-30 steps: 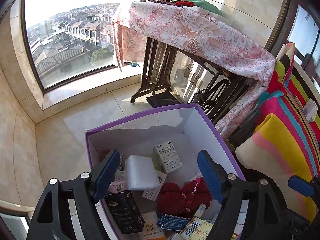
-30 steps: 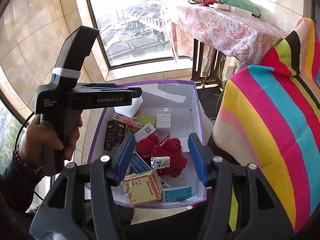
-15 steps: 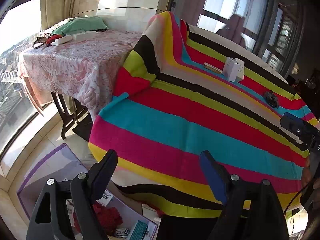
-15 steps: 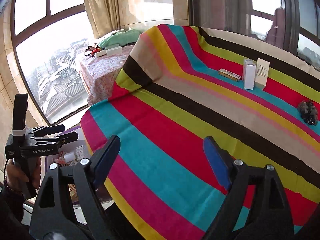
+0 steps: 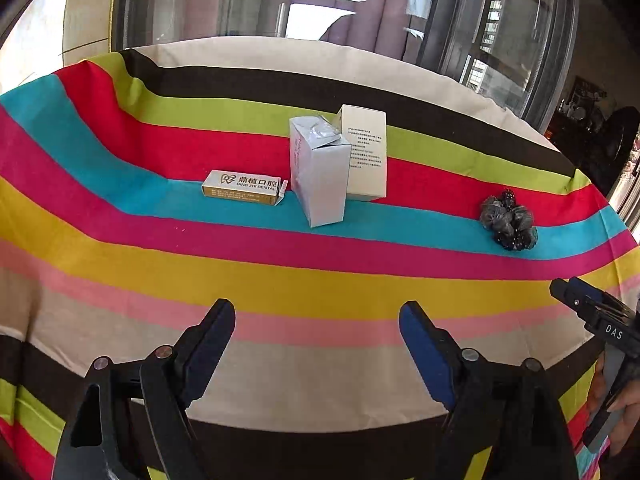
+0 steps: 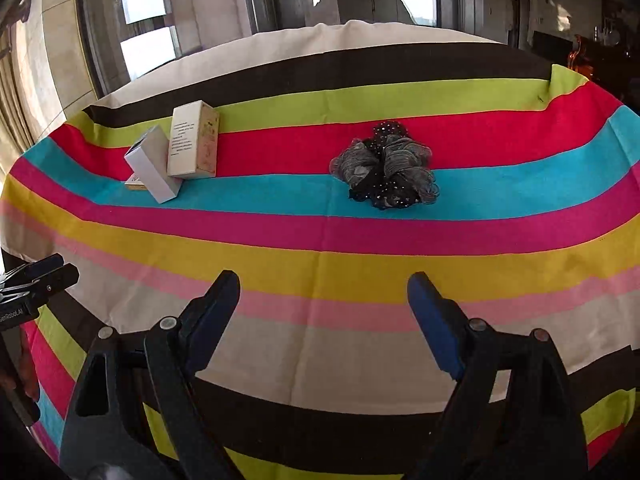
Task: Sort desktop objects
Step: 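Reach both tools back toward the white box and dark scrunchie, then grasp the white box with the left tool while the right tool grasps the dark scrunchie, then carry the white box in the left tool while the right tool carries the scrunchie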
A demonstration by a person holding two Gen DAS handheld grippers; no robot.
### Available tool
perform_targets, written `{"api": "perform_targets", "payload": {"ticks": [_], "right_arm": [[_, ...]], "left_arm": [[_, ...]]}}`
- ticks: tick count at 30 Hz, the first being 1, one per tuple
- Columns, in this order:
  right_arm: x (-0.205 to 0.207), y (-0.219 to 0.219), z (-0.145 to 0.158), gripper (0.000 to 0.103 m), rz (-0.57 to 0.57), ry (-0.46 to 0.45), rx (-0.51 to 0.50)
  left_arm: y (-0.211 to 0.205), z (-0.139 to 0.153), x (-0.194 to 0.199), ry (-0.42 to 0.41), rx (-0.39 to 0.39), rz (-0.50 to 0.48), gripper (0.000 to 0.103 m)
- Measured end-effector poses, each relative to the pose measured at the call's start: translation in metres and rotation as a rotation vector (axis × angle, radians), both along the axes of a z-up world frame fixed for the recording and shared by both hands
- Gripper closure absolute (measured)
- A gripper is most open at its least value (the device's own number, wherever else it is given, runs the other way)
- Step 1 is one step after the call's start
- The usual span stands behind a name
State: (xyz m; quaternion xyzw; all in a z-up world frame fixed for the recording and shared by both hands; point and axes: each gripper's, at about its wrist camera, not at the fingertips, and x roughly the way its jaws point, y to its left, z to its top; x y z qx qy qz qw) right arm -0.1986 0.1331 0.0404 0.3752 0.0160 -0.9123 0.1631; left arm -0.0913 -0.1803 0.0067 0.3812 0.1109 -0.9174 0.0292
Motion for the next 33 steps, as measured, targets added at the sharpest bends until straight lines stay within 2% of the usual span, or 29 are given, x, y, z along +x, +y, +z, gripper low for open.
{"api": "perform_targets", "payload": {"ticks": [6,14,16,17,18,19,21,23,30,33], "right_arm": [[-0.06,0.006,-0.009,0.013,-0.038,-0.004,0.01],[-0.132,-0.01,-0.023,0.011,-0.068,-0.063,0.082],[-0.139,-0.01,-0.026,0.011,-0.063,-0.081,0.061],[-0.139,-0.012,-0.027,0.012,-0.048,-0.076,0.059],[-0.136,-0.013,-0.027,0.033,-0.032,-0.068,0.062],[-0.131,-0.013,-0.027,0.073,-0.027,-0.071,0.062],[-0.113,-0.012,-0.02,0.076,-0.023,-0.048,0.046],[-0.088,-0.013,-0.014,0.077,0.0,-0.032,0.05],[0.014,-0.012,-0.006,0.077,0.088,-0.046,0.012],[0.057,-0.017,-0.008,0.077,0.106,-0.051,-0.007]], "left_arm": [[-0.003,0.002,-0.074,0.027,0.01,0.056,0.018],[-0.016,-0.008,-0.12,0.043,-0.005,0.158,0.018],[-0.02,-0.012,-0.12,0.06,0.02,0.152,0.024],[-0.02,-0.014,-0.116,0.077,0.037,0.135,0.044],[-0.02,-0.013,-0.111,0.082,0.03,0.126,0.069],[-0.017,-0.012,-0.106,0.065,0.007,0.122,0.068],[-0.016,-0.011,-0.089,0.069,0.025,0.091,0.068],[-0.015,-0.009,-0.065,0.077,0.011,0.074,0.068],[-0.017,-0.008,0.016,0.035,0.034,0.037,0.068],[-0.015,-0.005,0.05,0.029,0.004,0.033,0.068]]}}
